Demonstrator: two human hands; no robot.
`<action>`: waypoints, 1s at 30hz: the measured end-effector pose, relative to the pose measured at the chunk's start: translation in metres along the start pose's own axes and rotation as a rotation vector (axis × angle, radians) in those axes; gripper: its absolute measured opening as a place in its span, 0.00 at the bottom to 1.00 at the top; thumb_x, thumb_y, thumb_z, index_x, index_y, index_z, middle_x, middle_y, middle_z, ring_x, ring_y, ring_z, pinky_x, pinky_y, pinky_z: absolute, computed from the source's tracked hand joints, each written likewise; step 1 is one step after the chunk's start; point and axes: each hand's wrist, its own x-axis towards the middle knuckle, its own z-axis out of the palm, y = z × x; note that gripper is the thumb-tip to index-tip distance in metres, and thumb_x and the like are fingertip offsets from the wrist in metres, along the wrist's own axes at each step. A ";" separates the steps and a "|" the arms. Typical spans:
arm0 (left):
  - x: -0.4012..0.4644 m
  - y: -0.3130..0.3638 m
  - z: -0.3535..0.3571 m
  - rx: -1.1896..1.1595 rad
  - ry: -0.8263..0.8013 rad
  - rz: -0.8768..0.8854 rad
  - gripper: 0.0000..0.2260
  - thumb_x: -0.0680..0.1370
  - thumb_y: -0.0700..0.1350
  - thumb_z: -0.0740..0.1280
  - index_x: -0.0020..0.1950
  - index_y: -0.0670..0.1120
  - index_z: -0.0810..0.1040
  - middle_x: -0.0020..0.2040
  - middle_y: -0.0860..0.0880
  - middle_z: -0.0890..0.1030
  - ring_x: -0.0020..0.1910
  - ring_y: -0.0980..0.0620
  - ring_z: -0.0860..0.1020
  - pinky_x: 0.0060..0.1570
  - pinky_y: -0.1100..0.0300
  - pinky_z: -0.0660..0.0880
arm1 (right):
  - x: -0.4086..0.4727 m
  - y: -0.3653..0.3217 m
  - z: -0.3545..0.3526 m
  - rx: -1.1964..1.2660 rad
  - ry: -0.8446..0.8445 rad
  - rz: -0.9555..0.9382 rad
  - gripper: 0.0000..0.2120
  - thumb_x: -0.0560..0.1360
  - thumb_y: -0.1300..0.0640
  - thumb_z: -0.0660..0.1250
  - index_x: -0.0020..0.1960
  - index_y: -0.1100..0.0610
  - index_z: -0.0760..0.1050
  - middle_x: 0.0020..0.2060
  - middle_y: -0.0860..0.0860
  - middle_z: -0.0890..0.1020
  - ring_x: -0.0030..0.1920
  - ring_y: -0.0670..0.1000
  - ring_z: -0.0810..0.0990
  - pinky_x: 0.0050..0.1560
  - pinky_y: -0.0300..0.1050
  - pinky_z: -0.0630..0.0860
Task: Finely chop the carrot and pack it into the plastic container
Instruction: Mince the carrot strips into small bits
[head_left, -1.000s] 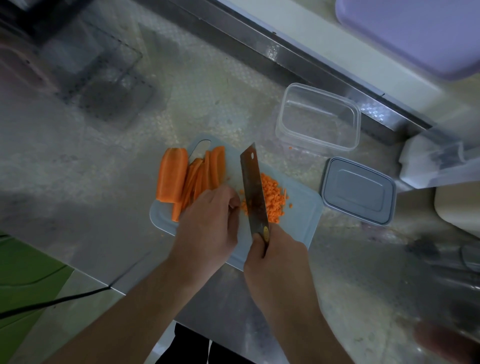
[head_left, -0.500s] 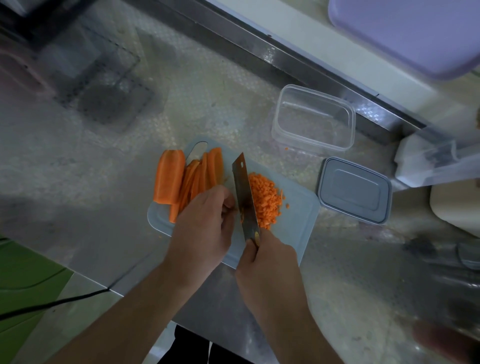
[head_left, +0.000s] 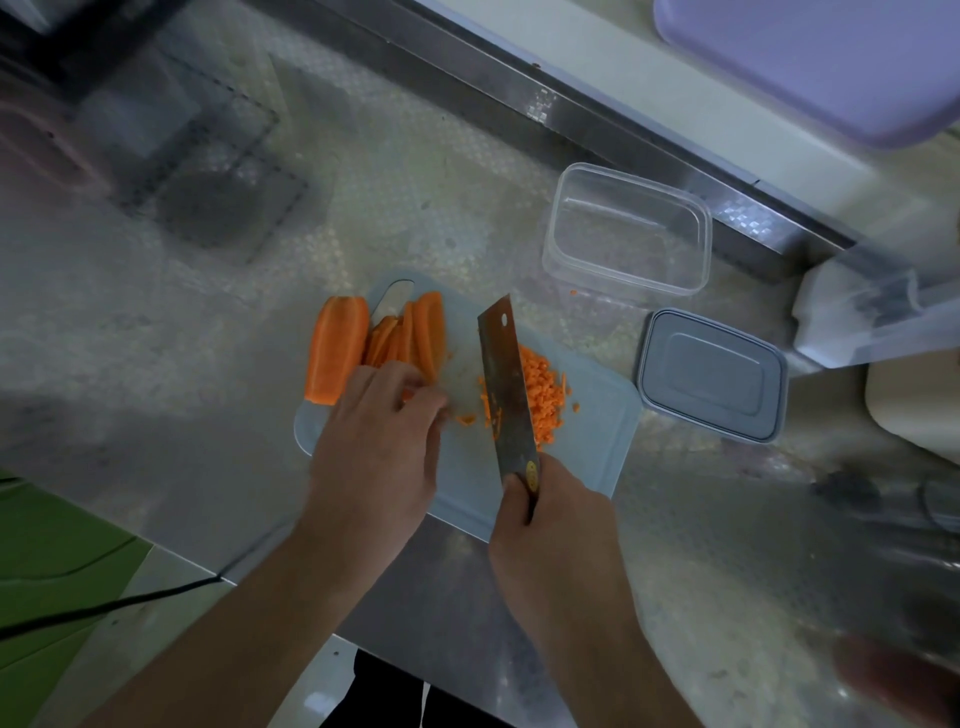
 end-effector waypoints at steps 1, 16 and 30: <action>0.002 0.001 0.002 -0.004 -0.004 0.009 0.05 0.78 0.41 0.74 0.53 0.45 0.84 0.51 0.49 0.78 0.53 0.47 0.74 0.52 0.54 0.74 | 0.000 0.000 0.000 -0.002 -0.002 -0.003 0.13 0.82 0.51 0.58 0.39 0.47 0.66 0.33 0.45 0.76 0.33 0.45 0.76 0.28 0.35 0.63; 0.004 0.005 0.010 0.026 0.009 0.013 0.02 0.78 0.40 0.74 0.48 0.45 0.82 0.45 0.48 0.77 0.47 0.45 0.73 0.49 0.47 0.74 | -0.004 -0.006 0.016 -0.057 -0.081 -0.023 0.07 0.80 0.52 0.55 0.45 0.50 0.69 0.37 0.49 0.78 0.37 0.51 0.80 0.38 0.51 0.80; -0.006 0.002 0.003 -0.035 0.075 -0.058 0.12 0.81 0.44 0.62 0.52 0.45 0.85 0.47 0.50 0.80 0.50 0.44 0.77 0.54 0.45 0.74 | -0.003 -0.007 0.008 -0.030 -0.014 -0.057 0.09 0.83 0.51 0.56 0.44 0.50 0.69 0.35 0.49 0.77 0.34 0.51 0.78 0.31 0.43 0.68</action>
